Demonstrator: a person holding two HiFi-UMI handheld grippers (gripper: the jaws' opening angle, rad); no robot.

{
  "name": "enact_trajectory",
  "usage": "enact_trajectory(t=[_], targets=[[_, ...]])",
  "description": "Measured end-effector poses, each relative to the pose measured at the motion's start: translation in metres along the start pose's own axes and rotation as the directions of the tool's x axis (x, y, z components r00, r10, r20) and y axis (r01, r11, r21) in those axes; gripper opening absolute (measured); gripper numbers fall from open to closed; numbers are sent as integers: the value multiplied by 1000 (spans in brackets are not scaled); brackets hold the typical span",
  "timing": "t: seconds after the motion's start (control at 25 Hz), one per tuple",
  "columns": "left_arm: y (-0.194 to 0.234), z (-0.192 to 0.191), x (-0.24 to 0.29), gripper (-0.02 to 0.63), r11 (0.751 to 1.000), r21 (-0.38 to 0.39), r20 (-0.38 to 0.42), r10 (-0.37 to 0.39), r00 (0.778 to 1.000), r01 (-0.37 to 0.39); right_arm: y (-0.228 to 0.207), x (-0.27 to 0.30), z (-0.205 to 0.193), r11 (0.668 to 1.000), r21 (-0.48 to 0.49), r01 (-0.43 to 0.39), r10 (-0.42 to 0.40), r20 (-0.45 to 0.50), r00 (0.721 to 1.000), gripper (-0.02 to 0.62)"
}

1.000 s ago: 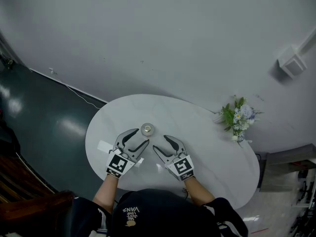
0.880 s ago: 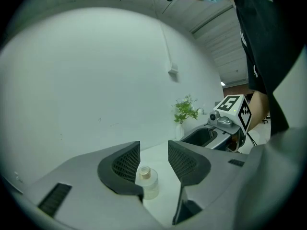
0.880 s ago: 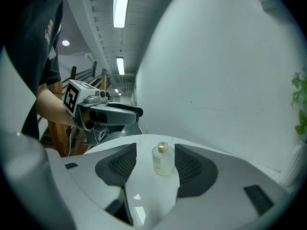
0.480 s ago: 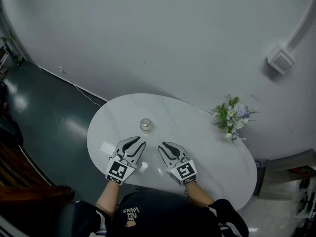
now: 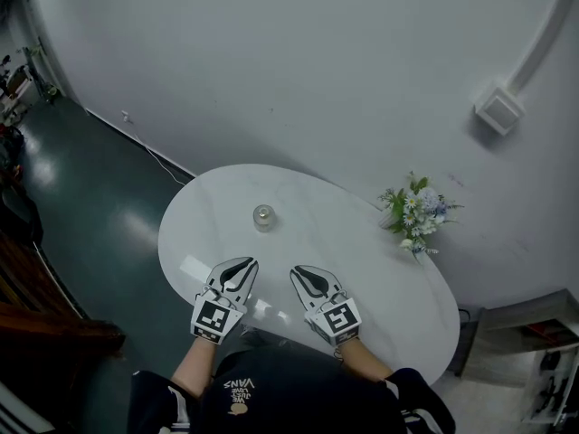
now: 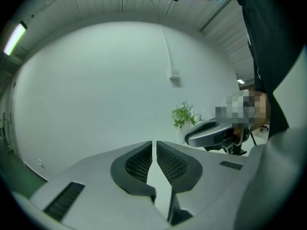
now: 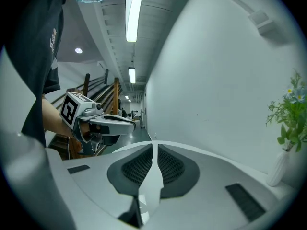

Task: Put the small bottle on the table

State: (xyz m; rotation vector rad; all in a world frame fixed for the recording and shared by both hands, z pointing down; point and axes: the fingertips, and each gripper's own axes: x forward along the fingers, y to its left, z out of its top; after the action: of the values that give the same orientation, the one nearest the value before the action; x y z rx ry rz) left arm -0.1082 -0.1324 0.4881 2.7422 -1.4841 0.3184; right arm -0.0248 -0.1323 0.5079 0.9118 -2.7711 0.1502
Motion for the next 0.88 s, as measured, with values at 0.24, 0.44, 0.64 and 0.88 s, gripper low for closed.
enact_trajectory(t=[0.24, 0.44, 0.64, 0.88], targets=[[-29, 2, -20, 29, 999, 22, -14, 29, 999, -29, 5, -33, -9, 999, 28, -17, 17, 6, 1000, 55], [-53, 4, -36, 20, 997, 0, 5, 71, 997, -71, 13, -58, -18, 999, 11, -43, 43, -3, 999, 54], [-72, -4, -51, 20, 993, -27, -10, 112, 994, -112, 20, -77, -18, 998, 17, -59, 59, -14, 998, 49], [-90, -11, -62, 20, 989, -47, -19, 143, 990, -143, 21, -91, -27, 998, 14, -59, 59, -10, 998, 48]])
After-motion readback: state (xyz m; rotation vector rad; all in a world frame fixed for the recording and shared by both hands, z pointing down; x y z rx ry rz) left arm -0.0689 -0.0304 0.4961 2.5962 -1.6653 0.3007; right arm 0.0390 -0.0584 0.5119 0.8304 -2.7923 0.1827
